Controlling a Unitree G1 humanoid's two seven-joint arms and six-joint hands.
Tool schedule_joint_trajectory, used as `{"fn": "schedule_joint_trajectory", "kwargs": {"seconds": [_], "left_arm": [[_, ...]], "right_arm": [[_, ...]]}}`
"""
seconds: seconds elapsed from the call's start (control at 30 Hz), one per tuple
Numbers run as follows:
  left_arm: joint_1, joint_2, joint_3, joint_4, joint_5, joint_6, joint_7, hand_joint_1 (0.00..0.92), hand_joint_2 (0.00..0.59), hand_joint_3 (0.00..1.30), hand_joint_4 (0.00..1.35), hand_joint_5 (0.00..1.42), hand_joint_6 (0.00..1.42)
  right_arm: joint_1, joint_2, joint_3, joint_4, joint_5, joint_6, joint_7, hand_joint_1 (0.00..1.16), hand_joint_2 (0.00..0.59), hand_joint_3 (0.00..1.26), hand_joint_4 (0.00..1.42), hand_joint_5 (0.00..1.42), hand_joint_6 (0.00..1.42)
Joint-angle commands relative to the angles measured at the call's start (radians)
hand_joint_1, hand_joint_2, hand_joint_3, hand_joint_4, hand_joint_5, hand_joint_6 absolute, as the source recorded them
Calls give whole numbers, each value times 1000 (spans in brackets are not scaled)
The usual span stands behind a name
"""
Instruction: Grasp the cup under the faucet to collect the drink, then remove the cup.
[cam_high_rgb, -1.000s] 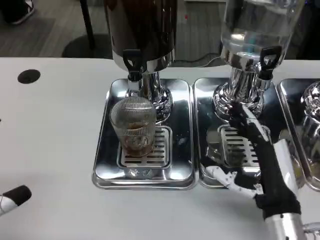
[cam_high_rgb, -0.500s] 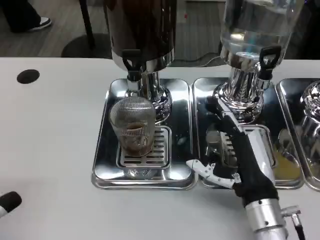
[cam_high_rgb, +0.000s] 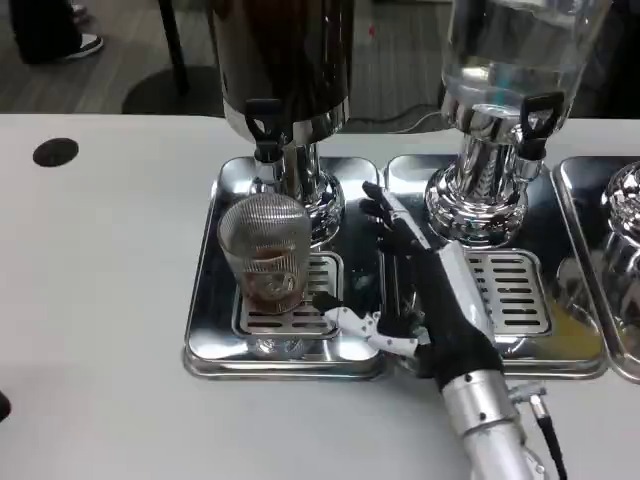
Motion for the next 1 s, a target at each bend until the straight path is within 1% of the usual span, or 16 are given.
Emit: {"fn": "schedule_joint_trajectory", "kwargs": {"seconds": [0.03,0.17,0.27,0.43,0.67,0.77,1.0], "left_arm": [[19,-16,19,-8,-19,-18,-13,0,20,0,0,0,0],[34,-20,35,-6,-23,-25,-13,0,20,0,0,0,0],[43,-19,44,-3,-23,-29,-14,0,20,0,0,0,0],[55,-27,50,-9,-20,-35,-16,0,20,0,0,0,0],[74,-36,62,-26,-22,-35,-18,0,20,0,0,0,0],[82,-41,67,-34,-25,-35,-19,0,19,0,0,0,0],[93,-52,74,-46,-27,-35,-22,0,19,0,0,0,0]], "right_arm": [[-58,21,20,56,-4,-11,-14,950,164,94,137,198,221],[-87,29,31,99,-5,-16,-19,955,165,91,133,198,232],[-117,47,42,146,-6,-17,-20,956,166,90,136,198,234],[-145,57,50,190,-3,-23,-26,955,165,84,139,198,235],[-174,63,51,231,2,-33,-28,954,165,75,151,201,237],[-191,70,50,249,6,-27,-24,952,164,73,151,199,237],[-220,71,45,282,11,-19,-25,938,161,72,151,198,221]]}}
